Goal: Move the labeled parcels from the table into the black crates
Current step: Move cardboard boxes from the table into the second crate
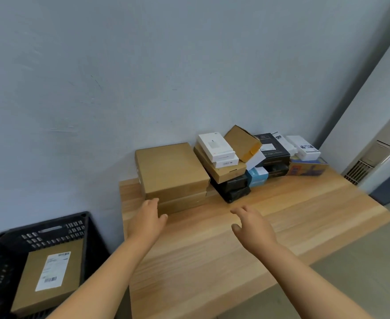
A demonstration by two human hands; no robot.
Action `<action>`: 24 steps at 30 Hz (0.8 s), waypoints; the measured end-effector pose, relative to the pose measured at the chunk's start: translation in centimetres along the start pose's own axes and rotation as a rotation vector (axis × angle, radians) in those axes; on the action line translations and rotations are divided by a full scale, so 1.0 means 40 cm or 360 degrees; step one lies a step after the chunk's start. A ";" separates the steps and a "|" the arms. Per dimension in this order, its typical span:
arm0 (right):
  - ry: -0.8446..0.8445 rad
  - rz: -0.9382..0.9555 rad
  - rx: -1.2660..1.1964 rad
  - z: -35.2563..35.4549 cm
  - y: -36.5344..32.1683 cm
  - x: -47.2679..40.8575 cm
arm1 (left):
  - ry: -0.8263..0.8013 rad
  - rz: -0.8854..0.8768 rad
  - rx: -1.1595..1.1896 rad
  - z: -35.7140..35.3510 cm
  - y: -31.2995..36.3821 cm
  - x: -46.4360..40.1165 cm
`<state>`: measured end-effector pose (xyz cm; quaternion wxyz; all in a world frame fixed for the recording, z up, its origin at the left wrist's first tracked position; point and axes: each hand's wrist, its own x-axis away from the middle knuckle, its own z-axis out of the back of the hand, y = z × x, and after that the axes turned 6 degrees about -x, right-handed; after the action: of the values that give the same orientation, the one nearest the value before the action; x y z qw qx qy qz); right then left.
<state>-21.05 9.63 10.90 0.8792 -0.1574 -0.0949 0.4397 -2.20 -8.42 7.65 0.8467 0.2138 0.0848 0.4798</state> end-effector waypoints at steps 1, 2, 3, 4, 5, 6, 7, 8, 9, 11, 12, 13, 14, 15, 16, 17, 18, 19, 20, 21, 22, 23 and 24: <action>-0.0008 0.0010 0.0013 0.001 0.013 -0.014 | 0.0029 0.0040 -0.0012 -0.004 0.002 -0.025; -0.0017 0.0015 0.0032 0.003 0.025 -0.030 | 0.0064 0.0083 -0.0026 -0.009 0.005 -0.051; -0.0027 0.0016 0.0053 0.005 0.036 -0.048 | 0.0098 0.0132 -0.0047 -0.012 0.009 -0.076; -0.0040 0.0018 0.0074 0.008 0.047 -0.068 | 0.0124 0.0186 -0.0068 -0.015 0.013 -0.102; -0.0054 0.0026 0.0094 0.010 0.056 -0.091 | 0.0130 0.0246 -0.0075 -0.019 0.015 -0.127; -0.0070 0.0040 0.0111 0.013 0.063 -0.114 | 0.0132 0.0306 -0.0058 -0.025 0.015 -0.153; -0.0084 0.0060 0.0125 0.016 0.068 -0.140 | 0.0126 0.0366 -0.0024 -0.031 0.015 -0.178; -0.0097 0.0086 0.0134 0.018 0.071 -0.166 | 0.0132 0.0423 0.0025 -0.036 0.014 -0.202; -0.0115 0.0115 0.0139 0.019 0.071 -0.195 | 0.0140 0.0477 0.0073 -0.038 0.014 -0.224; -0.0160 0.0181 0.0144 0.021 0.063 -0.256 | 0.0137 0.0576 0.0152 -0.040 0.012 -0.266; -0.0183 0.0211 0.0143 0.021 0.057 -0.285 | 0.0122 0.0619 0.0191 -0.040 0.009 -0.285; -0.0200 0.0239 0.0138 0.021 0.049 -0.313 | 0.0093 0.0654 0.0249 -0.038 0.006 -0.302; -0.0216 0.0265 0.0130 0.018 0.040 -0.338 | 0.0064 0.0673 0.0348 -0.042 -0.002 -0.320; -0.0234 0.0287 0.0114 0.015 0.030 -0.361 | 0.0023 0.0688 0.0476 -0.044 -0.010 -0.334; -0.0258 0.0305 0.0094 0.008 0.022 -0.382 | 0.0002 0.0696 0.0588 -0.049 -0.018 -0.346; -0.0282 0.0325 0.0071 0.000 0.013 -0.401 | -0.0018 0.0717 0.0657 -0.058 -0.030 -0.359; -0.0307 0.0345 0.0047 -0.009 0.004 -0.418 | -0.0034 0.0738 0.0700 -0.062 -0.036 -0.367; -0.0330 0.0360 0.0029 -0.019 -0.004 -0.433 | -0.0040 0.0757 0.0744 -0.063 -0.036 -0.371; -0.0353 0.0376 0.0013 -0.029 -0.013 -0.446 | -0.0040 0.0769 0.0805 -0.064 -0.036 -0.374; -0.0381 0.0396 -0.0003 -0.038 -0.022 -0.458 | -0.0037 0.0776 0.0856 -0.061 -0.031 -0.373; -0.0405 0.0419 -0.0021 -0.045 -0.032 -0.471 | -0.0028 0.0781 0.0899 -0.062 -0.030 -0.373; -0.0423 0.0437 -0.0040 -0.052 -0.043 -0.483 | -0.0017 0.0785 0.0924 -0.063 -0.029 -0.372; -0.0443 0.0444 -0.0063 -0.058 -0.054 -0.495 | 0.0006 0.0777 0.0941 -0.068 -0.030 -0.372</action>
<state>-30.53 -7.95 8.95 0.7848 -0.1239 -0.2013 0.5729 -10.01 -20.83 3.78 0.6091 0.4618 0.1678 0.6226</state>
